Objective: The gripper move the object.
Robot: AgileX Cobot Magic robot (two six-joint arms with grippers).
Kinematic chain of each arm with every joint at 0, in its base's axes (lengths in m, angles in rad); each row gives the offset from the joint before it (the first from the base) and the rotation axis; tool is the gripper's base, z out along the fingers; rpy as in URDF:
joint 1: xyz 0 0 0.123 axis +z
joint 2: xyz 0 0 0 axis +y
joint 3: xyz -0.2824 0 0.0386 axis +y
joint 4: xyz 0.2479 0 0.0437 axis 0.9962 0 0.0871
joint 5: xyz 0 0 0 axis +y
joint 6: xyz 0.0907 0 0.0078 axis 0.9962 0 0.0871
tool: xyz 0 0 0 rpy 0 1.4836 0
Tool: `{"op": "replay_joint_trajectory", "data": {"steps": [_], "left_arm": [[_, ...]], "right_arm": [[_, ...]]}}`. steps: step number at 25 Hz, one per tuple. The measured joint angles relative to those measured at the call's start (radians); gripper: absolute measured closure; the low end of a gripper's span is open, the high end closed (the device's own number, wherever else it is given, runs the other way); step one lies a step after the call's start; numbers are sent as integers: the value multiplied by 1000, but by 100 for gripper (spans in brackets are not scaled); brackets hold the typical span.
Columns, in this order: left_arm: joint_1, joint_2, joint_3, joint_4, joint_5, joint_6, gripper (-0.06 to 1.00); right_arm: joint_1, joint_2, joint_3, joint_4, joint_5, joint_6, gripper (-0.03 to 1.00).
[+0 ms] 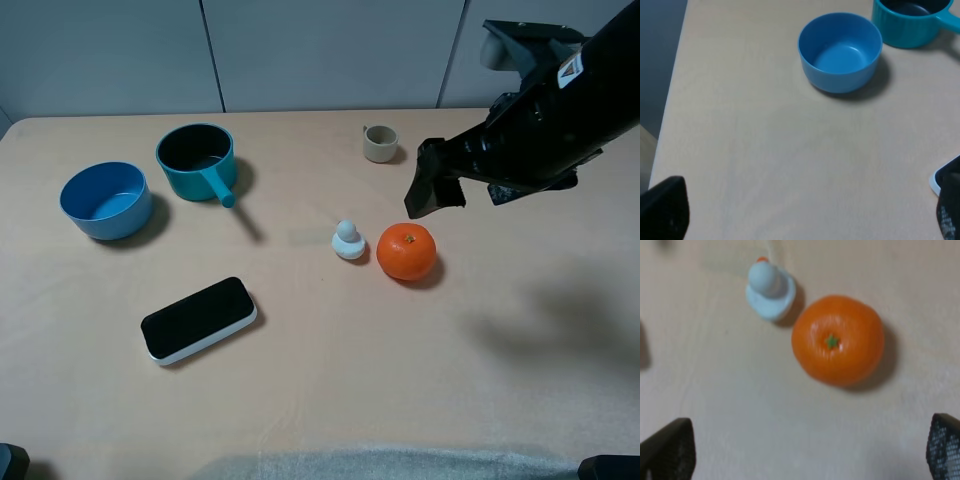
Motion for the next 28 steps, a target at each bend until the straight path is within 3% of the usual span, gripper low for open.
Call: {"op": "replay_joint_trajectory", "data": {"steps": [18, 28], "left_arm": [[0, 0, 0, 0, 0, 0, -5], [0, 0, 0, 0, 0, 0, -5]], "right_arm": [[0, -425, 0, -73, 404, 0, 28], [0, -645, 0, -82, 446, 0, 28]]}}
